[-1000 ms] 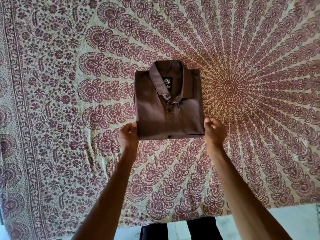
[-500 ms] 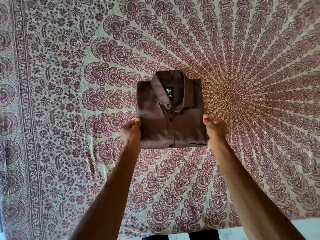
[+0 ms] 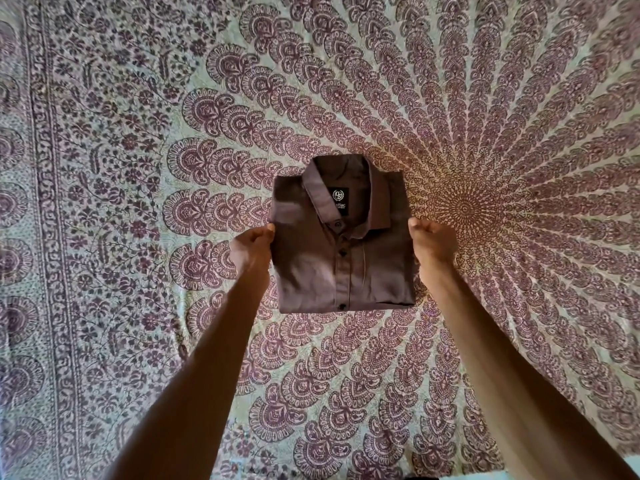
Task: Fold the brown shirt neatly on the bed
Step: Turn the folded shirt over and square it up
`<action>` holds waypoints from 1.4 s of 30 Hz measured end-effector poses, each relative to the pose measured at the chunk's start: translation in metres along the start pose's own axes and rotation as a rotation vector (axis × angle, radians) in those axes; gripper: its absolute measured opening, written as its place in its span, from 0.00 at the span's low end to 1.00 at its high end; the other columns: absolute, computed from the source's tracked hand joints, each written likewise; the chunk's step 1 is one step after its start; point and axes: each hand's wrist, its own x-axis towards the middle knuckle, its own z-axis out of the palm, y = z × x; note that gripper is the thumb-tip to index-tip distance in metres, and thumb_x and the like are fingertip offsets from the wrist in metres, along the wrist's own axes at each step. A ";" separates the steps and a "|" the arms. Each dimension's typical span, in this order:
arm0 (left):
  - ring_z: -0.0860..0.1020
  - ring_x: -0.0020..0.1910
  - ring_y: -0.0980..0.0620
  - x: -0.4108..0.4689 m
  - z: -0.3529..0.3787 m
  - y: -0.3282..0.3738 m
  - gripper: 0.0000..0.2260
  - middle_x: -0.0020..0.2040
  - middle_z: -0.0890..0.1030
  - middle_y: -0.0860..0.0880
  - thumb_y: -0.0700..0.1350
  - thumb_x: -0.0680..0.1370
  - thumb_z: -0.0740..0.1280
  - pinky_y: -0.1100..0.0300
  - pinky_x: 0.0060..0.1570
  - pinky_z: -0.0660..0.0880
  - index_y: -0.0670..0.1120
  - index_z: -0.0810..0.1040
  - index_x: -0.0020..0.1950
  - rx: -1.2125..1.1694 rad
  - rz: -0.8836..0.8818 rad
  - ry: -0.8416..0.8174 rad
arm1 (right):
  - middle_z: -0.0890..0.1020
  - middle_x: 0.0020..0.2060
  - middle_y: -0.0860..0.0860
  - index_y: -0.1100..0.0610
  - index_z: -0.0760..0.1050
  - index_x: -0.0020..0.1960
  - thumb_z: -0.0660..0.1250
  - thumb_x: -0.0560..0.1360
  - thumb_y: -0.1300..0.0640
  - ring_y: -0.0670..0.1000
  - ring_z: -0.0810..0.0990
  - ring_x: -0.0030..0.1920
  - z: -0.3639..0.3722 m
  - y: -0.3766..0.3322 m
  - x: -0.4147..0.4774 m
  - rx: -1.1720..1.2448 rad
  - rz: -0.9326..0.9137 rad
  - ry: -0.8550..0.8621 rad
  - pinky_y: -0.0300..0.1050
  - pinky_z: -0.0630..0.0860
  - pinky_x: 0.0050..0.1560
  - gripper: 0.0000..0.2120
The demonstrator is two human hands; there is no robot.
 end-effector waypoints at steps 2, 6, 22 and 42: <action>0.77 0.38 0.49 -0.004 0.006 -0.002 0.05 0.41 0.83 0.42 0.45 0.74 0.72 0.60 0.38 0.75 0.44 0.82 0.41 0.022 0.004 0.127 | 0.85 0.45 0.56 0.59 0.83 0.51 0.68 0.76 0.51 0.55 0.83 0.45 0.003 0.001 0.000 -0.048 0.003 0.071 0.47 0.78 0.47 0.12; 0.75 0.40 0.50 -0.003 0.014 0.006 0.09 0.39 0.79 0.48 0.48 0.77 0.68 0.61 0.41 0.72 0.44 0.82 0.46 0.126 0.017 0.107 | 0.80 0.39 0.51 0.58 0.82 0.52 0.67 0.77 0.51 0.51 0.78 0.42 0.004 -0.003 0.004 0.007 -0.006 0.031 0.40 0.70 0.34 0.11; 0.81 0.46 0.47 0.030 0.042 0.054 0.10 0.47 0.84 0.43 0.50 0.74 0.72 0.58 0.50 0.78 0.44 0.84 0.48 0.238 0.153 0.186 | 0.82 0.37 0.50 0.56 0.84 0.46 0.69 0.75 0.48 0.50 0.77 0.37 0.027 -0.039 0.032 -0.075 -0.086 0.198 0.42 0.67 0.36 0.12; 0.57 0.74 0.39 -0.041 0.034 -0.016 0.28 0.73 0.64 0.40 0.61 0.80 0.52 0.41 0.71 0.53 0.41 0.67 0.69 0.742 0.115 0.163 | 0.79 0.54 0.62 0.64 0.69 0.60 0.62 0.78 0.43 0.63 0.79 0.52 0.028 -0.001 -0.021 -0.421 -0.188 0.073 0.50 0.72 0.44 0.24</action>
